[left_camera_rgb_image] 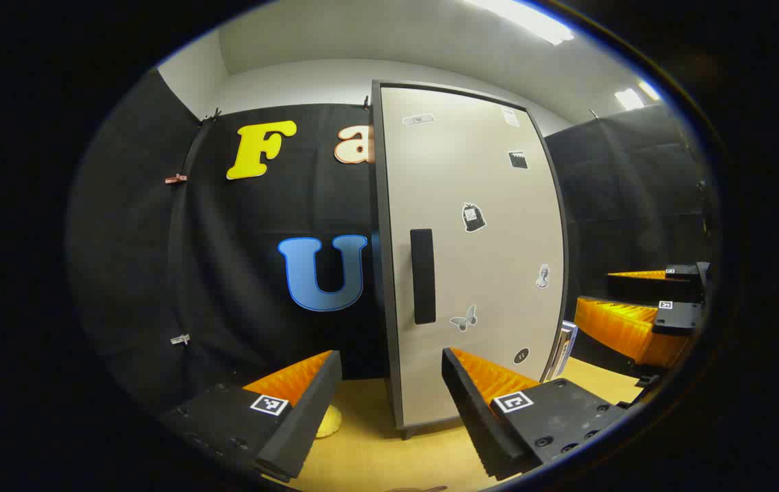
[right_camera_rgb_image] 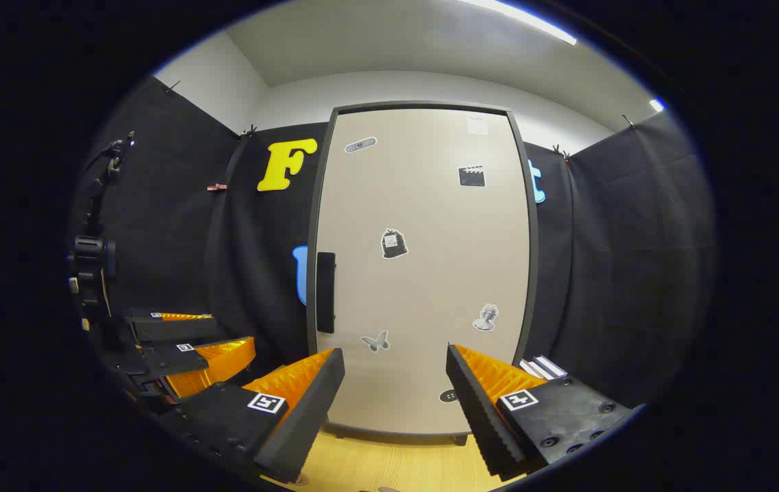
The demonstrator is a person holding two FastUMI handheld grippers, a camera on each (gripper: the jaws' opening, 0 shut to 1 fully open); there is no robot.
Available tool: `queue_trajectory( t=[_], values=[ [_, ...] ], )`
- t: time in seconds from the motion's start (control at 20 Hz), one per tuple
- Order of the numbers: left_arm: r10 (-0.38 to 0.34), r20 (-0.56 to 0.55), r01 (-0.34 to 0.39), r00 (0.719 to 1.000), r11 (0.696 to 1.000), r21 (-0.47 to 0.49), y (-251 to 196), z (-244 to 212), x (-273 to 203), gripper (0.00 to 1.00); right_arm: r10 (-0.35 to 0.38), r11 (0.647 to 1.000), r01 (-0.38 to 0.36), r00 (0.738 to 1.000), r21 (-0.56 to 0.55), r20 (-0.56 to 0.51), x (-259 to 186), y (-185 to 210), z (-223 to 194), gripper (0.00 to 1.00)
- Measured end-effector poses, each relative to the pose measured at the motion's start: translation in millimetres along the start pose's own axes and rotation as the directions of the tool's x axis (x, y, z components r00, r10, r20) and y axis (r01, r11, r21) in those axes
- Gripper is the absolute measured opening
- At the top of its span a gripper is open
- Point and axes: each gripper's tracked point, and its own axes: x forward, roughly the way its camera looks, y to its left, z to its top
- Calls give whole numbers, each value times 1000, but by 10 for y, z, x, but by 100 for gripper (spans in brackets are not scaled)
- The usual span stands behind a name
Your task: Open the cabinet door with the right hand, grasp the bottle in the cabinet with the left hand and place it on the coaster, then close the cabinet door with the right hand.
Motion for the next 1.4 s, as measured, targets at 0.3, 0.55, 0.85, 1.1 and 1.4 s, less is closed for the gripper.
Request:
queue_trajectory(
  t=[0.3, 0.55, 0.85, 1.1, 1.4],
  values=[
    [7, 31, -7, 999, 1000, 7, -24, 70, 10, 93, 4, 1000, -4, 1000, -9, -19, 11, -29, -62, 97],
    [14, 44, -15, 999, 1000, 9, 0, 107, 27, 93, 19, 1000, -19, 1000, -12, -12, 49, 7, -44, 97],
    [30, 31, -30, 999, 1000, -4, 109, 58, 40, 93, 36, 998, -37, 999, 42, 6, 109, 57, 20, 98],
    [35, 32, -34, 999, 999, -10, 213, 44, 19, 93, 41, 999, -40, 999, 32, -1, 187, 158, 6, 98],
    [59, 30, -59, 998, 998, 6, 471, 9, -63, 93, 99, 995, -99, 995, -2, 8, 332, 616, -21, 98]
  ],
)
